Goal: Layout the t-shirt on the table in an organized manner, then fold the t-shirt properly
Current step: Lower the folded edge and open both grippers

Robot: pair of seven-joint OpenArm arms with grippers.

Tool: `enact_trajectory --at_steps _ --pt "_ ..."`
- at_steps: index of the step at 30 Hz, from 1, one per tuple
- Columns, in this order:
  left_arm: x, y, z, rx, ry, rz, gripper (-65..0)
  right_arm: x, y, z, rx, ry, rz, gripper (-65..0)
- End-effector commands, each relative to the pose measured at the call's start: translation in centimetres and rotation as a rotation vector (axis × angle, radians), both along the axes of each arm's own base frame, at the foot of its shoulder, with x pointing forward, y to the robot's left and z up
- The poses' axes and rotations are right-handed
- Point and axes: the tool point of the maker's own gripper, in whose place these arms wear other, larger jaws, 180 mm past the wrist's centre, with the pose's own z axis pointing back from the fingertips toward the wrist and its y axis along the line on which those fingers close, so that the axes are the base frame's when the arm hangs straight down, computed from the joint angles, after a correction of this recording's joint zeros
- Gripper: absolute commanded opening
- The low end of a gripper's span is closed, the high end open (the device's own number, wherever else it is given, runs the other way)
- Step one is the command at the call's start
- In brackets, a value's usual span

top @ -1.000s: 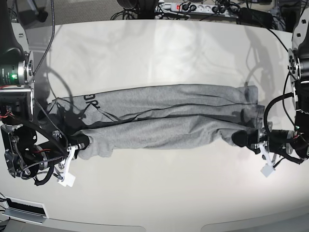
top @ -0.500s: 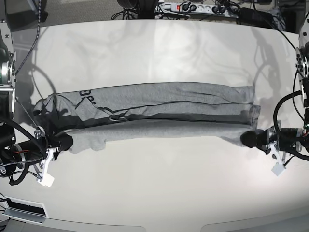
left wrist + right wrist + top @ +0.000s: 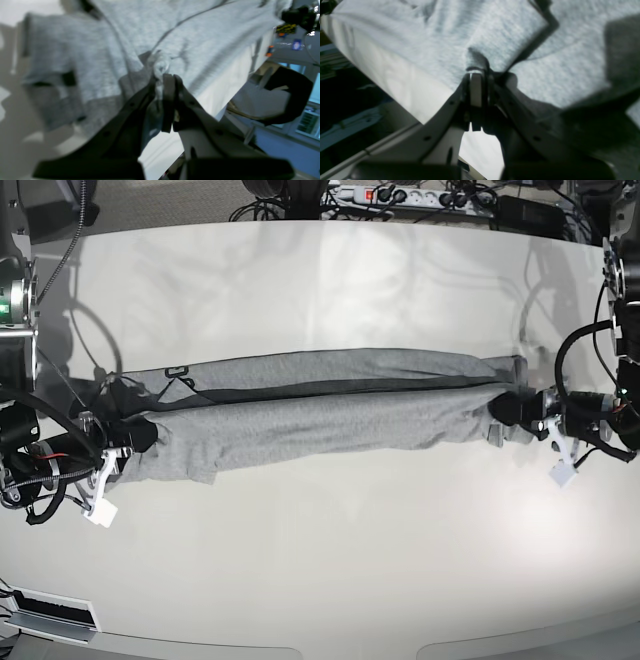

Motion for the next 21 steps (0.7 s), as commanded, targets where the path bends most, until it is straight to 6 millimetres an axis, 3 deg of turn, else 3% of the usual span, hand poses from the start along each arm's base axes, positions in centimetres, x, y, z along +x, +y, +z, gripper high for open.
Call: enact_trajectory --at_steps 1,3,4,5,7,8,9,10,16,19,21 --pt "1.2 1.4 1.6 0.022 -0.048 0.007 -65.0 1.3 -1.0 1.3 -0.021 -0.045 -0.003 -65.0" --pt "1.3 1.7 1.8 0.022 -0.052 0.012 -65.0 1.3 -1.1 1.3 -0.031 -0.043 0.0 -65.0" --pt "1.4 1.6 1.9 0.016 -0.059 0.013 -65.0 1.3 -1.1 1.3 -0.03 -0.044 -0.001 -60.1" --pt "1.4 1.6 2.1 0.009 -0.072 0.009 -59.6 1.4 -1.1 1.4 -0.025 -0.047 -0.002 -51.2" --pt "1.6 1.9 2.4 -0.001 -0.082 0.02 -40.9 1.6 -0.9 1.9 0.005 -0.059 -0.014 -31.4" --pt "1.8 2.1 2.8 -0.008 -0.091 0.028 -32.9 1.8 -0.8 2.2 0.029 -0.067 -0.024 -24.8" --pt "2.2 2.2 3.3 -0.019 -0.106 0.039 -27.1 2.2 -0.5 2.8 0.063 -0.082 -0.036 -22.0" --pt "2.4 2.5 3.8 -0.027 -0.119 0.051 -24.5 2.5 -0.4 3.5 0.099 -0.098 -0.05 -22.0" --pt "3.4 5.3 7.0 -0.071 -0.197 0.131 -24.5 5.5 -0.3 9.6 0.341 -0.236 -0.139 -22.2" --pt "3.3 7.4 7.7 -0.05 -0.226 0.187 -24.5 5.4 -1.0 9.7 0.327 -0.239 -0.147 -26.4" --pt "3.3 8.6 8.2 -0.06 -0.256 0.245 -24.5 5.0 -0.8 9.2 0.33 -0.225 -0.147 -33.4"
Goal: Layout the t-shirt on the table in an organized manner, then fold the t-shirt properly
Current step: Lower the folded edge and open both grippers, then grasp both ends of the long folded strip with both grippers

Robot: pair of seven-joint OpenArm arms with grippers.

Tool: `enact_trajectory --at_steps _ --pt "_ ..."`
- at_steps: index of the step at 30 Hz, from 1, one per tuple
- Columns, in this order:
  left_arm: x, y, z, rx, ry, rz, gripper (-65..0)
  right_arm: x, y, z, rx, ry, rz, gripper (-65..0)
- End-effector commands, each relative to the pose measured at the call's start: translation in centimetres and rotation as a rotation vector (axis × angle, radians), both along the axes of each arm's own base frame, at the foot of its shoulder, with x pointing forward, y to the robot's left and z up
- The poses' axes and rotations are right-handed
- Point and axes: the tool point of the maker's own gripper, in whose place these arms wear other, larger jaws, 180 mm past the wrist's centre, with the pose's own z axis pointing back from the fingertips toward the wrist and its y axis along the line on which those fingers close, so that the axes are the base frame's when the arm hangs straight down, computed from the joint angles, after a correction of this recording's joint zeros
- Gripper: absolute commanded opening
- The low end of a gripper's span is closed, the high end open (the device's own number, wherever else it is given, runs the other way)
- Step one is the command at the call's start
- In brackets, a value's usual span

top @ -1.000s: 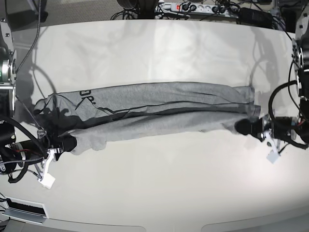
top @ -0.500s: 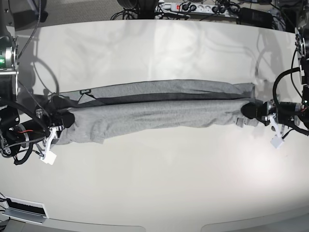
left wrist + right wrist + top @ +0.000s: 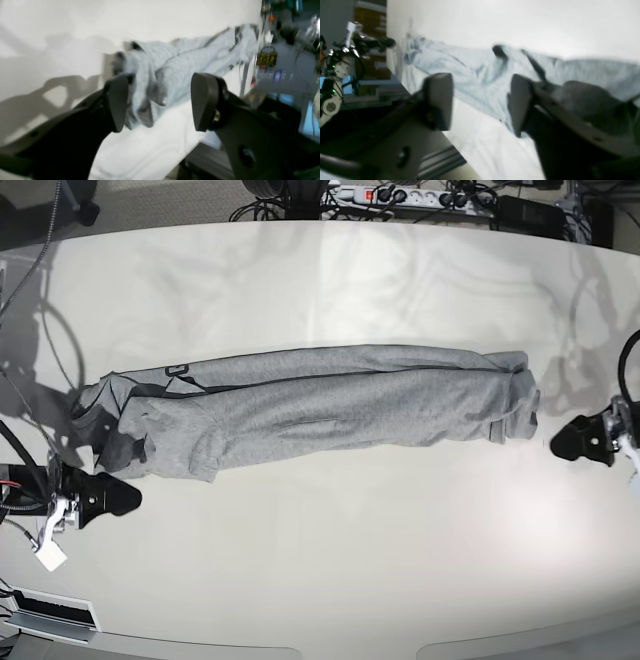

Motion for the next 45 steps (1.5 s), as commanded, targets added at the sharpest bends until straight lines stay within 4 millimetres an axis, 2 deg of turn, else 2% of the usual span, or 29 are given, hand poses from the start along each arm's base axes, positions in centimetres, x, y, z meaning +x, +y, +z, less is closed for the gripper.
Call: enact_trajectory --at_steps 1,3,6,9,13,16,20,25,29,35,41,45 --pt "1.1 1.4 2.2 -0.01 -0.078 0.044 -24.5 0.9 -0.1 1.4 0.015 -0.044 -0.005 -38.8" --pt "0.7 2.4 2.5 -0.048 -0.11 0.115 -24.5 0.0 0.4 0.3 0.024 -0.016 0.0 -49.6" --pt "-0.3 4.0 1.9 -0.073 -0.133 0.218 -24.5 -1.6 1.4 -1.6 0.041 0.033 0.009 -56.8" --pt "-1.7 5.5 0.3 -0.055 -0.127 0.312 -24.5 -2.9 2.6 -3.2 0.064 0.074 0.021 -65.0" --pt "-4.2 6.4 -3.1 0.006 -0.076 0.384 -24.5 -4.9 4.3 -5.1 0.095 0.128 0.035 -65.0" --pt "-4.7 5.9 -4.2 0.011 -0.059 0.39 -24.5 -6.2 5.4 -6.6 0.076 0.167 0.062 -65.0" --pt "-3.2 5.8 -2.9 -0.015 -0.107 0.399 -24.5 -5.8 5.6 -8.3 -0.011 0.152 0.049 -65.0" --pt "-1.7 5.6 -1.8 -0.016 -0.138 0.389 -24.5 -5.8 5.2 -8.6 -0.037 0.153 0.052 -65.0" --pt "-1.3 4.6 -3.1 0.022 -0.111 0.357 -24.5 -5.1 5.3 -8.0 -0.035 0.134 0.052 -65.0" --pt "-1.3 1.1 -6.1 0.092 -0.05 0.235 -24.5 -4.7 5.4 -7.4 -0.042 0.111 0.067 -65.0" --pt "-1.5 -0.5 -8.5 0.208 -0.031 0.128 -24.5 -4.4 5.6 -7.0 -0.045 0.095 0.074 -65.0" --pt "-2.2 -3.4 -9.9 0.168 0.017 0.076 -24.5 -4.5 5.6 -7.1 -0.044 0.096 0.074 -65.0"
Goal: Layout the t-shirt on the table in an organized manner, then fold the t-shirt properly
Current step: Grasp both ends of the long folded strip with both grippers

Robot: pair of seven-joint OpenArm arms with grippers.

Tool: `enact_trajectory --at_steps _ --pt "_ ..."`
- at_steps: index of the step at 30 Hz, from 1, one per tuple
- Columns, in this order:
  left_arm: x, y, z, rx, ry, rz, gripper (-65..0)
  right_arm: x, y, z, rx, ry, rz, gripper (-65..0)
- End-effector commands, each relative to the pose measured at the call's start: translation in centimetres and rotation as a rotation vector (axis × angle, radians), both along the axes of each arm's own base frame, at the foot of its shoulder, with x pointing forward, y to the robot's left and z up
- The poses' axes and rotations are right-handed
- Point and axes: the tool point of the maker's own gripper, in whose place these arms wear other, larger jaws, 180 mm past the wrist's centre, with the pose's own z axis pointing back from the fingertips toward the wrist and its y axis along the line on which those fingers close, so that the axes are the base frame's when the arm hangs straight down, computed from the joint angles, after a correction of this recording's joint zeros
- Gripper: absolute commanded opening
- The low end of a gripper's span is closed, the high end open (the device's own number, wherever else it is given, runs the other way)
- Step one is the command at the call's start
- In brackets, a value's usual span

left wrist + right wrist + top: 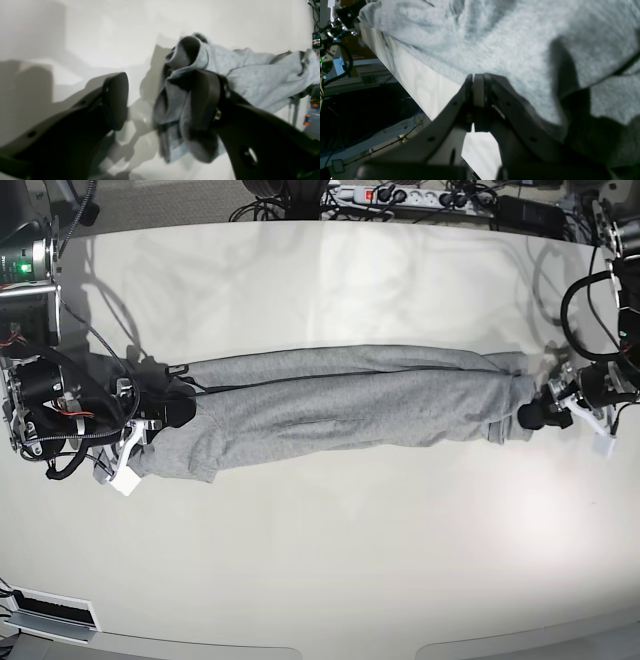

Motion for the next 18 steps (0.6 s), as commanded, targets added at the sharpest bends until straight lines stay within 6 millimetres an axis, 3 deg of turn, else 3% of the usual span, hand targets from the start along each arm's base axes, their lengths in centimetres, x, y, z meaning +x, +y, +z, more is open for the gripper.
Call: enact_trajectory --at_steps 1,4,6,10,14,18 --pt "-0.9 -0.9 -0.6 0.007 0.057 -0.06 -24.5 1.6 -0.5 1.6 0.007 -0.055 -0.01 -65.0" --pt "-1.1 -3.3 -0.6 -0.086 0.073 -0.075 -24.9 1.6 -0.6 1.6 0.006 -0.054 -0.01 -65.0" --pt "-0.3 -4.2 0.2 -0.148 0.04 -0.052 -29.9 1.5 -0.6 1.5 0.006 -0.053 -0.01 -65.0" --pt "0.7 -4.7 1.4 -0.185 0.021 -0.062 -65.0 1.5 -0.6 1.6 0.006 -0.052 -0.008 -65.0" --pt "2.0 -4.6 3.8 -0.215 0.01 -0.112 -65.0 1.6 -0.6 1.6 0.006 -0.055 -0.008 -65.0" --pt "3.5 -2.6 6.8 -0.18 -0.041 -0.134 -65.0 1.5 0.1 2.6 0.046 -0.062 0.015 -65.0"
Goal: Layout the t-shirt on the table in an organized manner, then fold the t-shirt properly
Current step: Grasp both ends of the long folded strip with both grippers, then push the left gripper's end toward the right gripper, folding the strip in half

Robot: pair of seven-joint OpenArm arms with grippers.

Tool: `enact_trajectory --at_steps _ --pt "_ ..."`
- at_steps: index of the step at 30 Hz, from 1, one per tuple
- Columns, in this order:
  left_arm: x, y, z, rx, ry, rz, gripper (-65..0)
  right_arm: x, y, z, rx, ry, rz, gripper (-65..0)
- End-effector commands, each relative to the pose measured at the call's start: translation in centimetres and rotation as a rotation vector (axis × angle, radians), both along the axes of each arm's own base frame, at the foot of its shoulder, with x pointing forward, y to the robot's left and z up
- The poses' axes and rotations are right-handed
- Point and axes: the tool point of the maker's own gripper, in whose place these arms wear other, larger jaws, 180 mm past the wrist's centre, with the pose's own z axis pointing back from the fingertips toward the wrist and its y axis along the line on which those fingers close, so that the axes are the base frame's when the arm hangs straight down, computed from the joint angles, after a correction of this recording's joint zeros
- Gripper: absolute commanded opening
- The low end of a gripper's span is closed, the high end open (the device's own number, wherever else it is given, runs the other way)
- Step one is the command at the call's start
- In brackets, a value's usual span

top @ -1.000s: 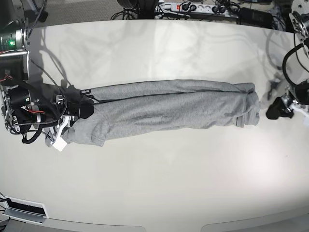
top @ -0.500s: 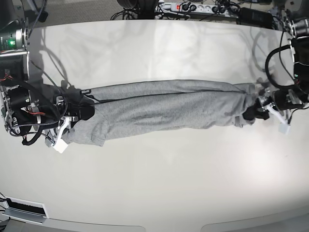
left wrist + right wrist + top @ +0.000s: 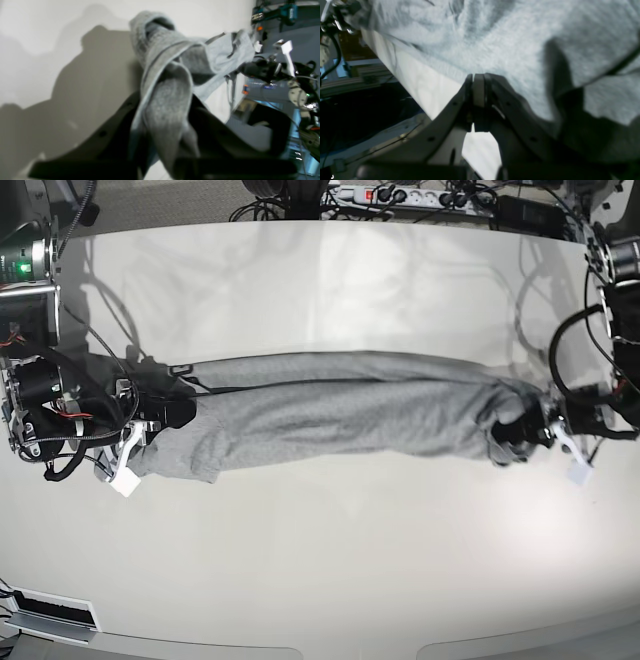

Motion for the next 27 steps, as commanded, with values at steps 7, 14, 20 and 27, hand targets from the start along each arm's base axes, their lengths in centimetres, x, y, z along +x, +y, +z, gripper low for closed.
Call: enact_trajectory --at_steps 7,14,20,27 --pt "0.9 6.2 3.7 0.127 -0.069 0.04 -65.0 3.1 1.9 6.2 0.153 -0.173 0.017 -65.0" --pt "0.4 7.4 7.3 0.021 -0.111 0.042 -65.0 3.6 2.8 8.2 0.146 -0.258 0.064 -65.0" --pt "2.3 4.3 8.3 -0.093 -0.18 0.037 -65.0 3.6 3.5 8.2 0.163 -0.257 0.068 -65.0" --pt "4.6 -2.6 8.7 -0.223 -0.227 -0.027 -65.0 3.3 3.3 6.9 0.091 -0.241 0.09 -65.0"
